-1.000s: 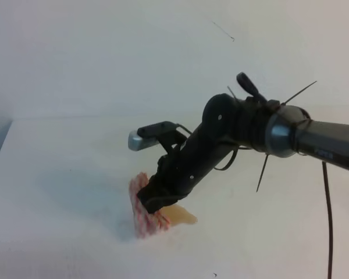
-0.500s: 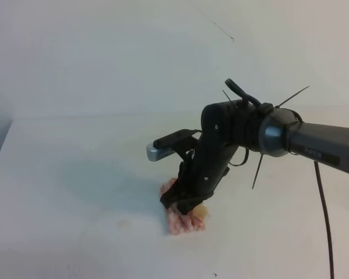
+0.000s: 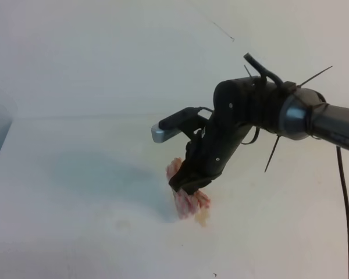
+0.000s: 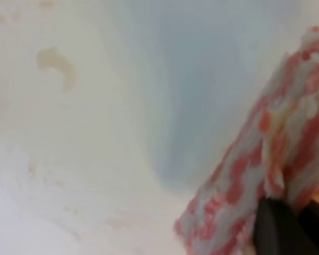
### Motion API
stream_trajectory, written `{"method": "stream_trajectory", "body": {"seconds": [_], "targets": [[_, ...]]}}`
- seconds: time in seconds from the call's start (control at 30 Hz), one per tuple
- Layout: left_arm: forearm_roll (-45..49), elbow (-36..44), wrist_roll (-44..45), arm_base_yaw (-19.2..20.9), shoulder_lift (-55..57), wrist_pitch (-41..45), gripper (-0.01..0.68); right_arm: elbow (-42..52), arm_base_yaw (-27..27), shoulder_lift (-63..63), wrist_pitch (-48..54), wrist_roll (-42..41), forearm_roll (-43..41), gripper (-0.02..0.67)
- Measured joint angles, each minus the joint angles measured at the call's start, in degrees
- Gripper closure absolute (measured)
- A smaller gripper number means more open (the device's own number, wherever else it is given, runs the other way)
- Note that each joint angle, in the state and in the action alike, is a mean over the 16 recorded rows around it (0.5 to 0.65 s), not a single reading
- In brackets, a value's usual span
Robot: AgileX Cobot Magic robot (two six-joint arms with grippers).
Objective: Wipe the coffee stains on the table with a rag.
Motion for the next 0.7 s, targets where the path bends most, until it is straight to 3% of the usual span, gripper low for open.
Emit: {"method": "stream_trajectory", "body": {"seconds": [0.47, 0.7], "targets": [[0.0, -0.2, 0.0, 0.0, 0.0, 0.1, 0.674, 0.1, -0.1, -2.5, 3.8, -8.2, 7.6, 0.653], [0.0, -0.2, 0.0, 0.0, 0.0, 0.1, 0.674, 0.1, -0.3, 1.5, 2.1, -8.9, 7.0, 0.653]]}}
